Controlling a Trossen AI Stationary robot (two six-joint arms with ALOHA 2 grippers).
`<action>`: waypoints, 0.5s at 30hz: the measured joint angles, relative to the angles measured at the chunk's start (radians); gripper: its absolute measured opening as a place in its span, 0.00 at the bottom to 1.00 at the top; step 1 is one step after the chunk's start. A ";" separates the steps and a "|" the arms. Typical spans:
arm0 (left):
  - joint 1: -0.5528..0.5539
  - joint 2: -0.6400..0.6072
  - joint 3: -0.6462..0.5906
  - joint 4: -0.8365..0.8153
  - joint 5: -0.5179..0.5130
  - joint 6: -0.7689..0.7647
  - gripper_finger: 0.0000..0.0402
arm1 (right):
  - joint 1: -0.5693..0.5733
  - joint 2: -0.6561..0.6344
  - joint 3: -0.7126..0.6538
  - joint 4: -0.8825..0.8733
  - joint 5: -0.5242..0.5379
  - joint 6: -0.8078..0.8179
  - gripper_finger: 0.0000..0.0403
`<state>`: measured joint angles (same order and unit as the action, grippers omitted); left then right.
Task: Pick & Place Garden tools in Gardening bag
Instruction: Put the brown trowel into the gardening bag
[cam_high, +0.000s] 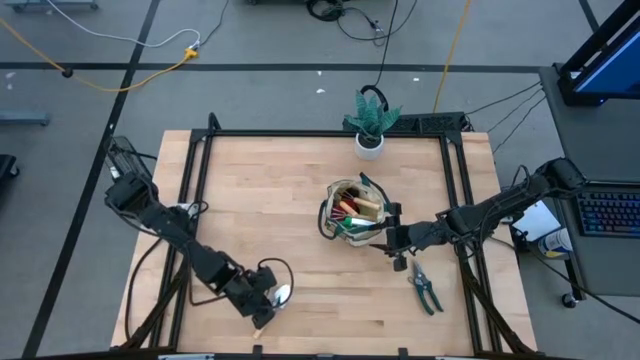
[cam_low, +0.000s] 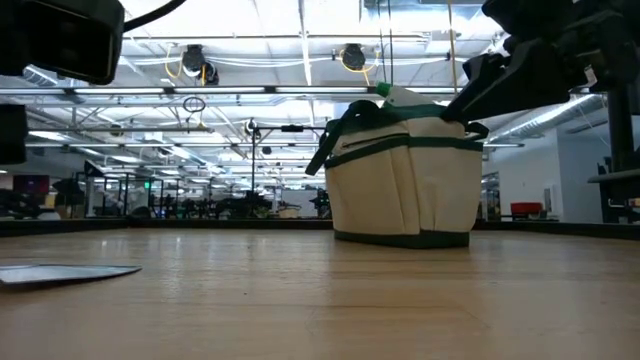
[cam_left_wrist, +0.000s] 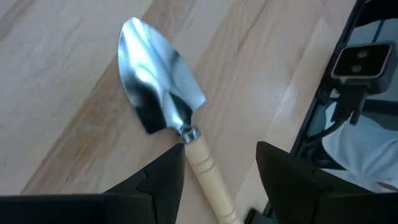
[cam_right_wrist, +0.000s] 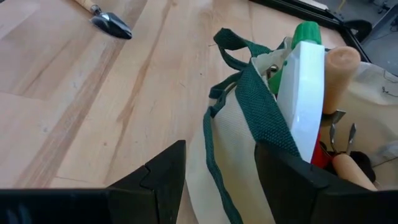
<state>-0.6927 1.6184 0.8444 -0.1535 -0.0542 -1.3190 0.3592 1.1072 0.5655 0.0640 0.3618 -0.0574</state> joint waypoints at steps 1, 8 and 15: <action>-0.007 0.000 0.000 -0.006 0.000 0.000 0.50 | 0.000 0.000 0.000 0.000 0.000 0.000 0.45; -0.032 0.064 0.001 0.027 0.007 -0.065 0.41 | 0.000 0.000 0.000 0.000 0.000 0.000 0.45; -0.027 0.129 0.020 0.053 0.064 -0.077 0.44 | 0.001 0.000 0.000 0.010 -0.001 0.000 0.45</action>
<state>-0.7196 1.7473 0.8647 -0.1002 0.0098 -1.3962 0.3597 1.1075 0.5655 0.0741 0.3612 -0.0574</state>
